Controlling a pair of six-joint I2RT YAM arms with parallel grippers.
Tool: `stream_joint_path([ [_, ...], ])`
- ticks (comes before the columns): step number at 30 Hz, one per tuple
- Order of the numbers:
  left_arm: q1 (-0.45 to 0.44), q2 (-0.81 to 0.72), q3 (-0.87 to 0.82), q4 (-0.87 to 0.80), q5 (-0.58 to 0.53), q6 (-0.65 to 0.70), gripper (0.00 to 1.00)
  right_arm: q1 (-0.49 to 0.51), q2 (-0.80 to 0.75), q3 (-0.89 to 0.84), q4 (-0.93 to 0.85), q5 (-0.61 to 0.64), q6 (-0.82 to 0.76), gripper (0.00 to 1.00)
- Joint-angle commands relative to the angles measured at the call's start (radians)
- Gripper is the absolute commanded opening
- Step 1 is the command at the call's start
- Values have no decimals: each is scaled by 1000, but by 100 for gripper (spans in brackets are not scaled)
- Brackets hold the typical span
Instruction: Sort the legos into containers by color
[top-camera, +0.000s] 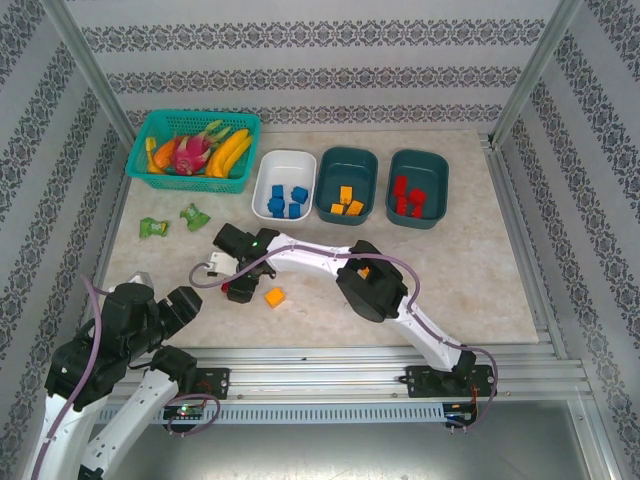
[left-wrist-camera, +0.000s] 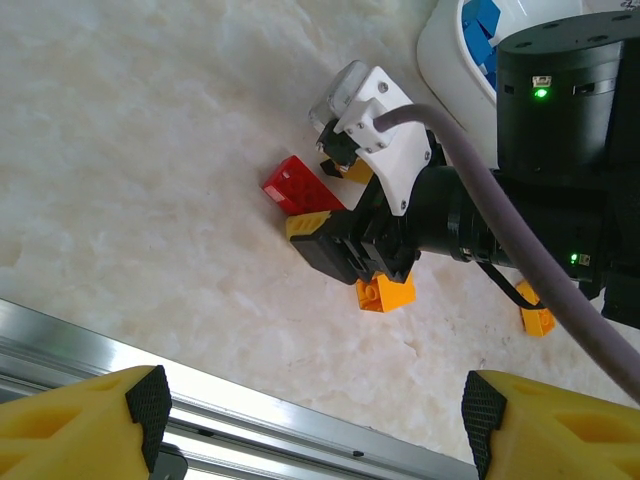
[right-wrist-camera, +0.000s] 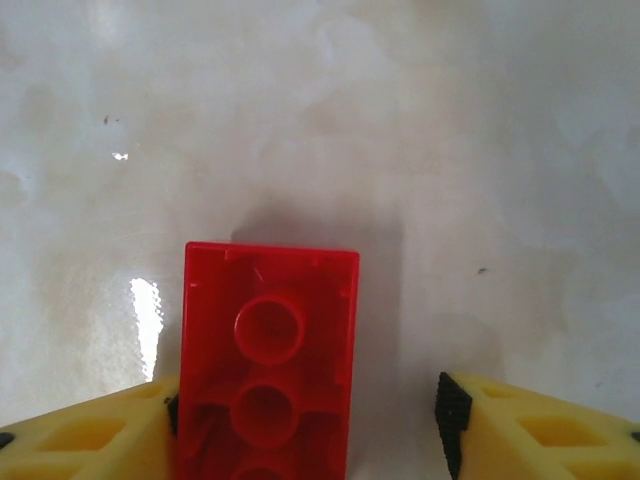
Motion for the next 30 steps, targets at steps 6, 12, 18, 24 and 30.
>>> stream_joint_path([
  [6, 7, -12, 21, -32, -8, 13, 78, 19, 15, 48, -40, 23, 45, 33],
  [12, 7, -7, 11, 6, 12, 34, 78, 9, -87, 11, 5, 32, 81, 23],
  [18, 7, 113, 14, 168, 131, 122, 78, -69, -253, -83, 80, 10, 194, 22],
  [24, 4, 378, 52, 464, 265, 188, 78, -246, -486, -286, 150, 1, 323, 19],
  [30, -70, 721, 217, 672, 312, 277, 78, -532, -684, -485, 149, 53, 475, 18],
])
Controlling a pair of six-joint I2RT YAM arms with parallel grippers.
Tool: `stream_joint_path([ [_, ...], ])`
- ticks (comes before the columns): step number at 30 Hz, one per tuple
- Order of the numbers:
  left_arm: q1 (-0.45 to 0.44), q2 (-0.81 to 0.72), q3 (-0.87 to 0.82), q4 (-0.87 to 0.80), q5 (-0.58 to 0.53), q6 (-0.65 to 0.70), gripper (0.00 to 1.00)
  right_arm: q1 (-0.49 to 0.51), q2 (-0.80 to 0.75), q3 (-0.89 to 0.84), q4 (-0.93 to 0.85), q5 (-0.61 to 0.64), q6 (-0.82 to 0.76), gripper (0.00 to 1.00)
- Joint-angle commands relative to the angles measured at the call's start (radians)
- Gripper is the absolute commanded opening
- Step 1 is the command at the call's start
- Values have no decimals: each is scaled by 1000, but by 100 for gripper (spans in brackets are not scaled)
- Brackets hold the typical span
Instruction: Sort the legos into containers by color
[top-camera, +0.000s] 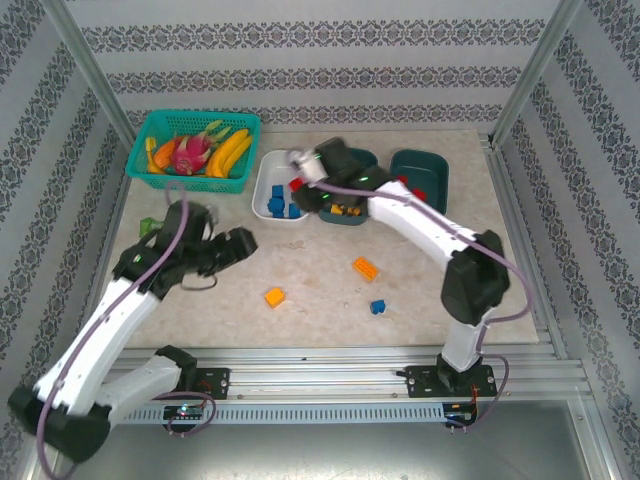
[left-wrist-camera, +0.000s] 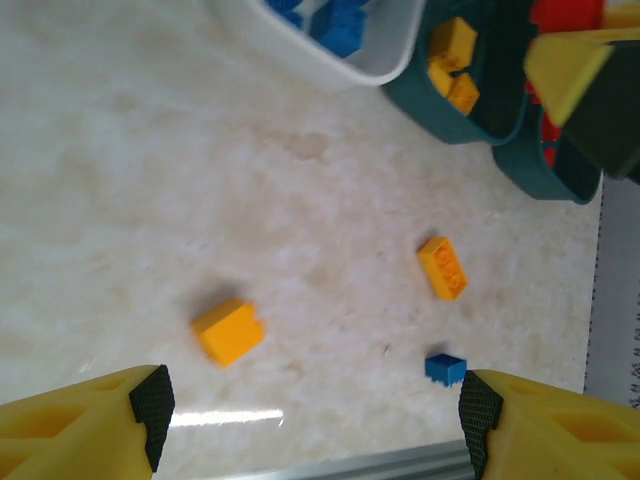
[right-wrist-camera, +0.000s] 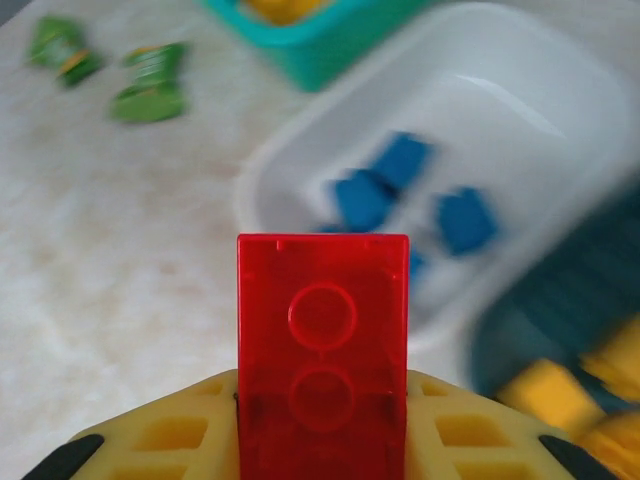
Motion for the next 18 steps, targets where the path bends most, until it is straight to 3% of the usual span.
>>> stream_joint_path([
  [1, -62, 140, 111, 204, 54, 95, 78, -140, -76, -102, -15, 40, 140, 18],
  [7, -167, 441, 295, 312, 80, 115, 78, -432, -48, -120, -75, 47, 290, 17],
  [18, -246, 848, 669, 345, 129, 143, 78, -601, 327, 222, -205, 77, 332, 18],
])
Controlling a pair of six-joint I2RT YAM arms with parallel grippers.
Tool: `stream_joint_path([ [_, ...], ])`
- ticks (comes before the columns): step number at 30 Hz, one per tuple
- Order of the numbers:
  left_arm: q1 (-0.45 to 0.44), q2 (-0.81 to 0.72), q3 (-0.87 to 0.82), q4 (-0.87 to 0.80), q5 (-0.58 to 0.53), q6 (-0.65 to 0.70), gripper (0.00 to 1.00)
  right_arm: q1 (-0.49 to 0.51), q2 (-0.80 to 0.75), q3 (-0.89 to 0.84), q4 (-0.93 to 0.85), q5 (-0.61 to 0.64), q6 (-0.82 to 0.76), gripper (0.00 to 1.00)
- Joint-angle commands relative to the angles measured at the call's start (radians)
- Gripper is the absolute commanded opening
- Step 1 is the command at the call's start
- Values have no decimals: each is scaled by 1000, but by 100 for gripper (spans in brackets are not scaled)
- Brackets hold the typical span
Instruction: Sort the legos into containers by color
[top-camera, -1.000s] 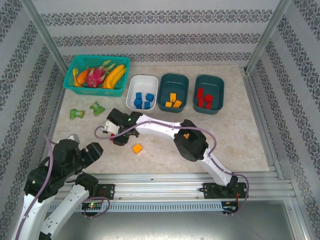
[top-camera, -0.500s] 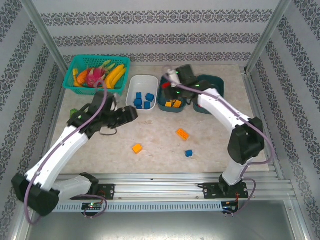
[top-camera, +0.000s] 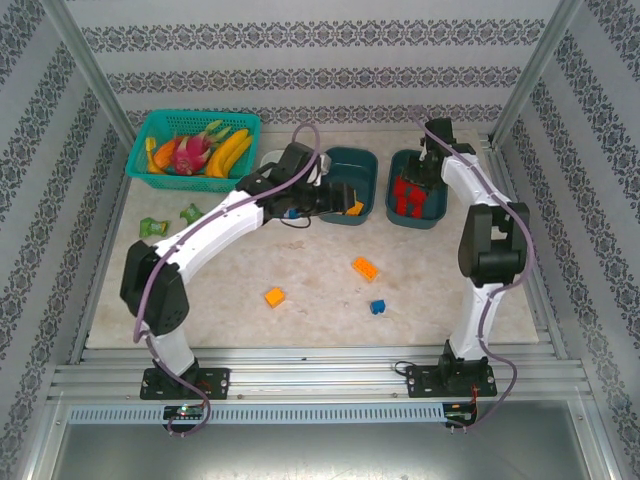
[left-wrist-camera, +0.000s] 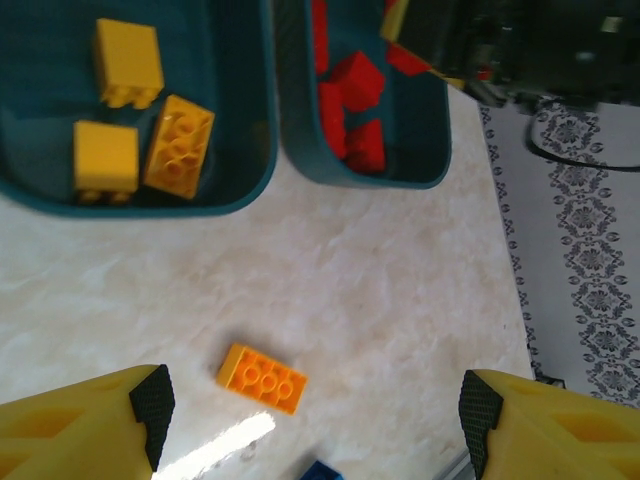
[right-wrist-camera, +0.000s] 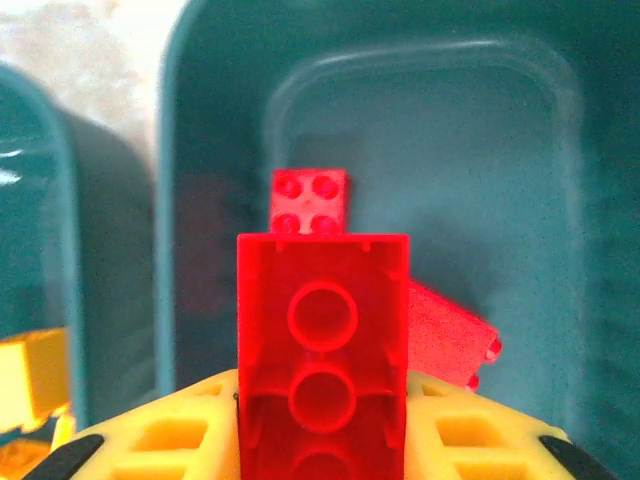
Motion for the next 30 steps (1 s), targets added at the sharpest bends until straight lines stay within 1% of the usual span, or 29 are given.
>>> stream_joint_path([
  [1, -16, 63, 116, 30, 27, 36, 78, -24, 87, 133, -88, 22, 30, 19],
  [5, -23, 132, 193, 9, 25, 45, 77, -54, 188, 246, -132, 35, 34, 21],
  [10, -24, 166, 222, -3, 19, 46, 77, -75, 283, 360, -190, 28, 34, 24],
  [14, -26, 165, 221, -18, 9, 50, 77, -75, 338, 425, -224, 14, 34, 31],
  [16, -26, 159, 212, -26, 5, 56, 77, -75, 344, 436, -227, 17, 37, 36],
  [18, -27, 149, 200, -32, 4, 60, 77, -75, 343, 444, -230, 18, 39, 47],
  [20, -29, 138, 194, -44, 0, 68, 77, -74, 334, 453, -239, 17, 40, 55],
  [23, -29, 115, 181, -59, -6, 80, 77, -66, 292, 451, -232, 20, 35, 62],
  [28, -35, 69, 135, -87, 0, 131, 78, -42, 151, 423, -214, 15, 27, 64],
  [30, -45, 46, 103, -104, 8, 180, 78, -23, 42, 336, -172, 5, 35, 63],
])
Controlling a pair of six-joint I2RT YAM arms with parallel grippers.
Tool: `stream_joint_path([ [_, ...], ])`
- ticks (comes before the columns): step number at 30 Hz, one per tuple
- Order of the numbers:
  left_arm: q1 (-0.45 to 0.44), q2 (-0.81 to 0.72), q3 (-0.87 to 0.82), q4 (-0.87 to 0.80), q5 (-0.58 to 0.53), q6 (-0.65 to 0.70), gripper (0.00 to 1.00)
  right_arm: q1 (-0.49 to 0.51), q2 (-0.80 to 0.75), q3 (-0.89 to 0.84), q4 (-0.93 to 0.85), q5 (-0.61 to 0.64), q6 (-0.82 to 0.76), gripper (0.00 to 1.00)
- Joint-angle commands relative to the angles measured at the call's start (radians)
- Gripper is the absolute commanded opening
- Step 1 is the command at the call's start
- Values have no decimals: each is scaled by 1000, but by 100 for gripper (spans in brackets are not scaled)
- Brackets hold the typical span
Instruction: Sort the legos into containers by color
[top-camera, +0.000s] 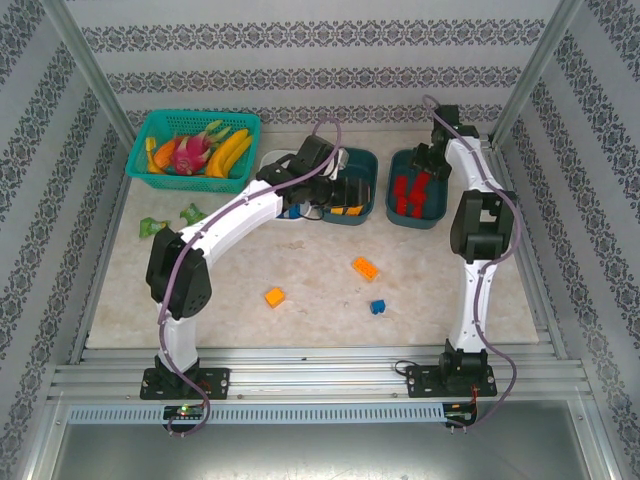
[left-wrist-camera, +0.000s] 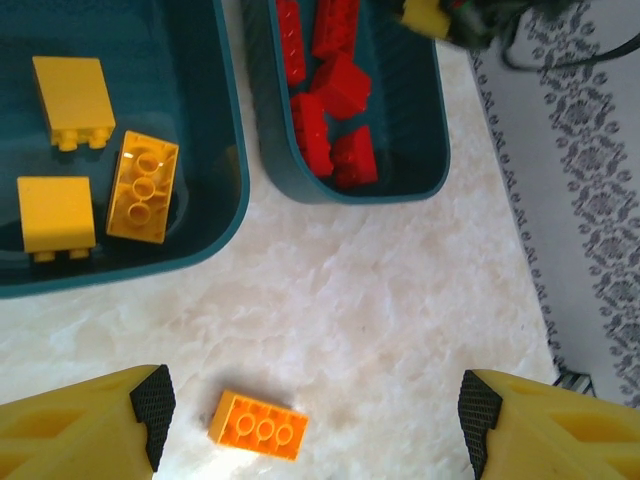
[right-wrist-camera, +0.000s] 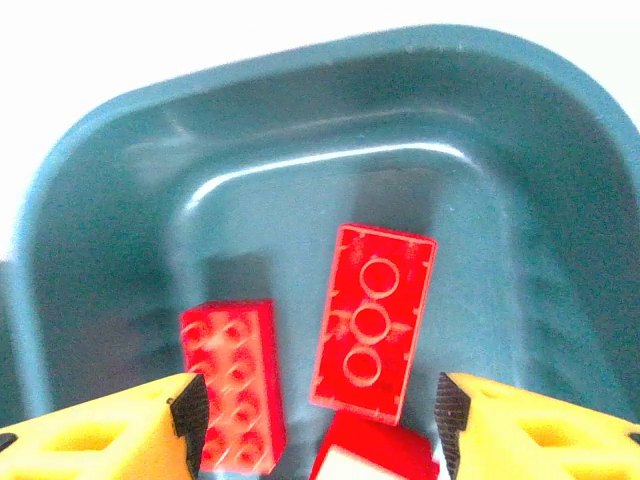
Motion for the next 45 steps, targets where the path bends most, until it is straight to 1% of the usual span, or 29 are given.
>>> stream_joint_path([
  [1, -33, -83, -46, -60, 14, 112, 78, 41, -241, -103, 52, -14, 11, 63],
  [3, -48, -102, -85, -80, 42, 173, 77, 76, -378, -255, 102, -23, 51, 63],
  [6, -88, -123, -145, -102, 76, 256, 76, 130, -566, -467, 115, -41, 141, 63],
  [8, -123, -127, -180, -117, 87, 287, 75, 165, -710, -615, 98, -16, 218, 63],
  [10, -163, -129, -212, -125, 83, 288, 75, 183, -853, -767, 70, -27, 311, 63],
  [14, -241, -123, -284, -102, 49, 195, 76, 217, -1132, -1009, -40, -52, 445, 64],
  [16, -277, -105, -297, -100, 14, 105, 78, 232, -1273, -1098, -105, -52, 498, 65],
  [18, -300, -83, -309, -86, 13, 9, 79, 238, -1381, -1157, -164, -65, 542, 65],
  [19, -313, -68, -308, -84, 16, -39, 79, 242, -1428, -1176, -197, -72, 557, 66],
  [21, -346, -36, -278, -115, -7, -59, 79, 254, -1493, -1198, -255, -73, 576, 66],
  [24, -411, 9, -208, -187, -118, 40, 79, 261, -1565, -1203, -323, -78, 590, 66],
  [26, -440, 33, -187, -198, -160, 123, 79, 261, -1603, -1175, -363, -69, 601, 66],
  [30, -459, 74, -202, -135, -223, 284, 77, 260, -1661, -1086, -440, -47, 642, 66],
  [33, -459, 93, -223, -65, -269, 376, 76, 260, -1692, -1054, -516, -60, 687, 66],
  [36, -458, 108, -232, -2, -273, 437, 75, 261, -1732, -1035, -617, -66, 759, 66],
  [39, -463, 125, -239, 48, -237, 486, 73, 261, -1775, -1039, -674, -62, 798, 66],
  [41, -467, 148, -224, 43, -217, 508, 70, 261, -1795, -1055, -682, -59, 817, 67],
  [45, -472, 195, -189, 8, -225, 528, 67, 261, -1819, -1099, -650, -76, 866, 70],
])
